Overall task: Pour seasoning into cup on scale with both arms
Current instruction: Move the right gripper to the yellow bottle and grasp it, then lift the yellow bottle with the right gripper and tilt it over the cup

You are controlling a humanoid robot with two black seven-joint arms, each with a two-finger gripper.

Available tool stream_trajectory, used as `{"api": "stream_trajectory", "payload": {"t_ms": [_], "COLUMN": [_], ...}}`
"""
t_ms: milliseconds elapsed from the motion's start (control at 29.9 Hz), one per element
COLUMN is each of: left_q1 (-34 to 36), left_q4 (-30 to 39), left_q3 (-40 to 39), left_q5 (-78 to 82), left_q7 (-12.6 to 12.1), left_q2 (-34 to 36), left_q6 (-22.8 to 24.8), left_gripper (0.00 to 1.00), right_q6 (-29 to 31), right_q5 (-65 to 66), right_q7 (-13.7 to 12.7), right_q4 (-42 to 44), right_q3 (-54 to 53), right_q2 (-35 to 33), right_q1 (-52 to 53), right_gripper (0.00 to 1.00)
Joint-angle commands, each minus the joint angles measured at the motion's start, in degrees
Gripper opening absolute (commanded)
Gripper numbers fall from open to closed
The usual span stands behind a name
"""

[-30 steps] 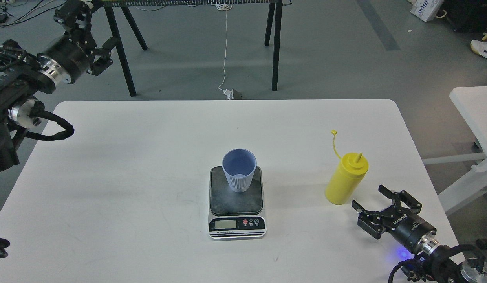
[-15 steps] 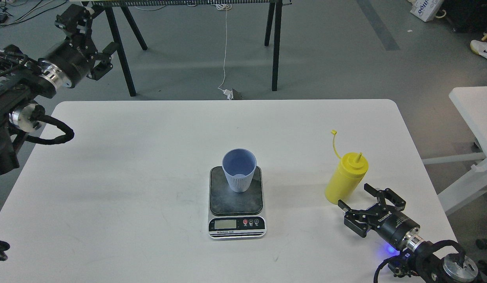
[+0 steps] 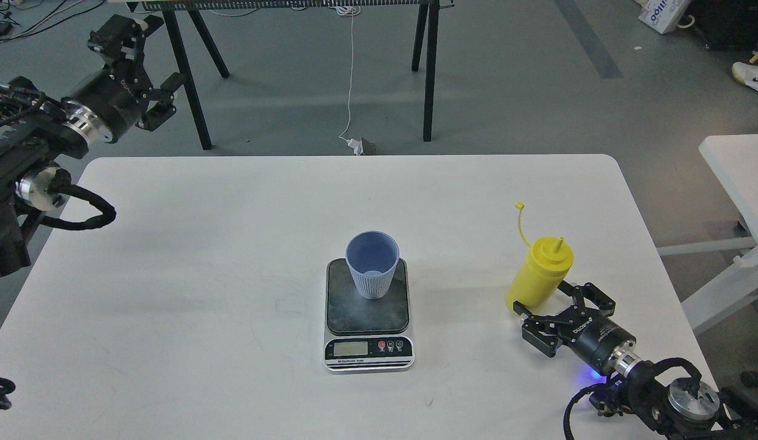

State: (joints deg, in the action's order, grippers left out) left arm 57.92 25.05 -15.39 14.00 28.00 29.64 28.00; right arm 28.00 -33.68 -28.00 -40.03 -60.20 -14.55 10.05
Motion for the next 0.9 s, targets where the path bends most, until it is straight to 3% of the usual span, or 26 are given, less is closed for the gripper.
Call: {"api": "stream_trajectory", "payload": {"t_ms": [0, 234, 301, 401, 568, 735, 868], "left_q1": [-0.1, -0.6, -0.6, -0.7, -0.7, -0.7, -0.8], "left_q4": [0.0, 0.0, 0.0, 0.0, 0.0, 0.0, -0.1], "left_q3": [0.0, 0.0, 0.0, 0.0, 0.0, -0.1, -0.4], "left_q5": [0.0, 0.1, 0.1, 0.1, 0.1, 0.1, 0.0], "left_q7": [0.0, 0.0, 0.0, 0.0, 0.0, 0.0, 0.0], "left_q2": [0.0, 0.0, 0.0, 0.1, 0.1, -0.1, -0.2], "left_q6": [0.0, 0.0, 0.0, 0.0, 0.0, 0.0, 0.0], "left_gripper": [1.0, 1.0, 1.0, 1.0, 1.0, 1.0, 1.0], "right_q6": [0.0, 0.0, 0.0, 0.0, 0.0, 0.0, 0.0], "right_q5": [0.1, 1.8, 1.8, 1.9, 1.9, 2.1, 5.7], "right_q7": [0.0, 0.0, 0.0, 0.0, 0.0, 0.0, 0.0], "right_q4": [0.6, 0.6, 0.0, -0.3, -2.2, -4.2, -3.8], "right_q3": [0.1, 0.1, 0.1, 0.1, -0.1, -1.0, -0.3], "right_q2": [0.8, 1.7, 1.7, 1.8, 1.6, -1.7, -6.3], "right_q1": [1.0, 1.6, 1.4, 1.3, 1.6, 7.5, 19.2], "right_gripper": [0.99, 0.92, 0.76, 0.27, 0.06, 0.02, 0.02]}}
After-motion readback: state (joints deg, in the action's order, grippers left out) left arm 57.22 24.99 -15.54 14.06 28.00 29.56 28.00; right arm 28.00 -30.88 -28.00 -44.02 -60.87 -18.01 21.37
